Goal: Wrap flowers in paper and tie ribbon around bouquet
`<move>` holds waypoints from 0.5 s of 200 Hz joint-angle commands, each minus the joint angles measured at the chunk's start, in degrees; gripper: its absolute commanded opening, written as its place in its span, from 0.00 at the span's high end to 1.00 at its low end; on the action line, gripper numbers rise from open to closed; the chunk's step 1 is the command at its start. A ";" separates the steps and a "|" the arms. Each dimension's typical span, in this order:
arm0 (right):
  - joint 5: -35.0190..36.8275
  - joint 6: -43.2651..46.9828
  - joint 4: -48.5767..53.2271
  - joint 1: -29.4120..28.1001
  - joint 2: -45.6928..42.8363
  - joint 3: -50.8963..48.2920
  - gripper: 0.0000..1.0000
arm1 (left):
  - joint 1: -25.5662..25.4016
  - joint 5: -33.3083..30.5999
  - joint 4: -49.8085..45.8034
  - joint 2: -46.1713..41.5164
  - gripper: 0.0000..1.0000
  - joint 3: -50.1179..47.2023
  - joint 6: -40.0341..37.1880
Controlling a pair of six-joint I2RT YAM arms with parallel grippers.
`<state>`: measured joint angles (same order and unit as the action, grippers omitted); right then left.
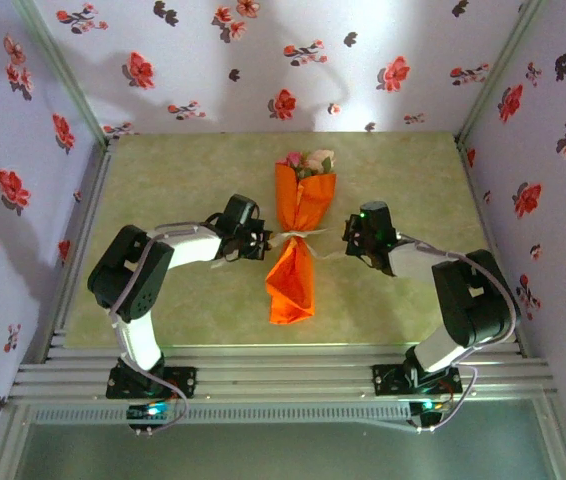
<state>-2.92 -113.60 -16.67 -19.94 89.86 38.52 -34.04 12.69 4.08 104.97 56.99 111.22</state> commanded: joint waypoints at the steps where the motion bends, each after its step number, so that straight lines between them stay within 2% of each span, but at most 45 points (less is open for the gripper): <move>1: 3.97 0.53 -1.59 1.01 -1.45 -1.17 1.00 | 0.86 0.39 -3.00 -1.66 1.00 1.41 -2.20; 100: 7.62 0.53 -5.37 4.77 1.54 -2.92 1.00 | 1.19 0.91 -11.91 -2.14 1.00 6.20 -9.07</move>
<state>0.36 -113.58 -21.23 -16.62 90.15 36.62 -33.71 13.56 -2.04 104.90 61.19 106.04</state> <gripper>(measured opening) 0.062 0.056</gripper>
